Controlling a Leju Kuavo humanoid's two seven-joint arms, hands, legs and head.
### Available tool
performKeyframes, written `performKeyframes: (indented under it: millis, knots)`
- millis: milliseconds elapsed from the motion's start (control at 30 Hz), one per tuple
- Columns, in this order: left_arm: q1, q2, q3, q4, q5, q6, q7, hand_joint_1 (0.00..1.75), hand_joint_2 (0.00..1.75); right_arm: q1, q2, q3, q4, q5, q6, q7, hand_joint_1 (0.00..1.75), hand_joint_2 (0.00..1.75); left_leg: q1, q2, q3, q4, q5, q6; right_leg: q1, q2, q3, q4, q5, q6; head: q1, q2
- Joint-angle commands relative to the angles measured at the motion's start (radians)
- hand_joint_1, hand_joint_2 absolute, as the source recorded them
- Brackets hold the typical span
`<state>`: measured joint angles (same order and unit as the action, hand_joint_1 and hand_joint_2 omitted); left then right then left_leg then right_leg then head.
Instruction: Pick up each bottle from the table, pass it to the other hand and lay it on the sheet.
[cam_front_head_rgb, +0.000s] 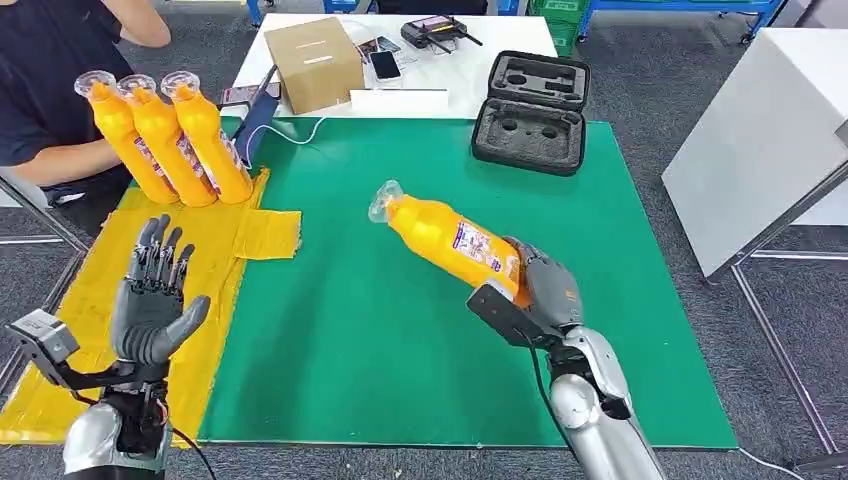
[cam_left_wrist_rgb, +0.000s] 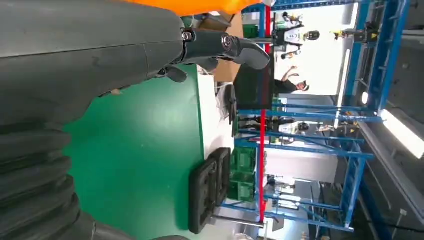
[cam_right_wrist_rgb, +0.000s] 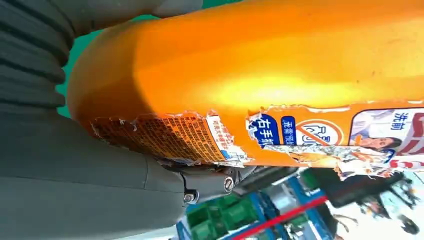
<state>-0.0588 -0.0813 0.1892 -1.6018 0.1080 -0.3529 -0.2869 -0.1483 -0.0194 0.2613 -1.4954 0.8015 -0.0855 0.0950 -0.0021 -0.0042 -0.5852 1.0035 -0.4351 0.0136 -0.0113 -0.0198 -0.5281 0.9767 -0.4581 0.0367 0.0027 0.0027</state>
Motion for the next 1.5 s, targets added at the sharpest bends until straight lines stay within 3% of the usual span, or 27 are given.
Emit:
performKeyframes:
  millis: [33, 233, 567, 833, 1500]
  knots:
    - [0.01, -0.026, 0.013, -0.017, 0.009, -0.005, 0.003, 0.0, 1.75, -0.004, 0.03, 0.041, -0.054, -0.038, -0.031, -0.044, 1.75, 1.75, 0.0, 0.002, 0.0, 0.0, 0.0, -0.001, 0.0, 0.003, 0.0, 0.0, 0.0, -0.001, 0.001, 0.0]
    - [0.082, -0.064, -0.042, -0.112, 0.057, -0.007, 0.002, 0.0, 1.75, 0.044, 0.099, 0.146, -0.174, -0.058, -0.072, -0.07, 1.75, 1.75, -0.001, 0.003, 0.0, 0.001, -0.001, -0.001, 0.0, 0.003, -0.001, 0.001, -0.001, -0.002, 0.0, 0.0]
    - [0.032, -0.07, -0.184, -0.076, 0.104, 0.004, 0.051, 0.0, 1.75, -0.02, 0.265, 0.189, -0.004, -0.215, -0.159, -0.141, 1.75, 1.75, 0.0, 0.002, -0.002, 0.0, 0.001, -0.001, 0.001, 0.002, -0.003, 0.0, 0.001, -0.001, 0.0, 0.0]
    - [0.027, -0.051, -0.204, -0.08, 0.099, 0.017, 0.053, 0.0, 1.75, -0.04, 0.275, 0.179, 0.04, -0.254, -0.17, -0.141, 1.75, 1.75, 0.0, 0.001, -0.001, 0.0, 0.001, -0.001, 0.001, 0.002, -0.001, -0.001, 0.0, -0.001, 0.0, 0.0]
    - [-0.033, -0.028, -0.296, -0.013, 0.114, 0.002, 0.097, 0.0, 1.75, -0.171, 0.348, 0.167, 0.378, -0.266, -0.161, -0.13, 1.75, 1.75, 0.0, 0.001, -0.001, -0.001, 0.001, 0.0, 0.0, 0.002, -0.002, -0.001, 0.0, -0.001, 0.0, 0.0]
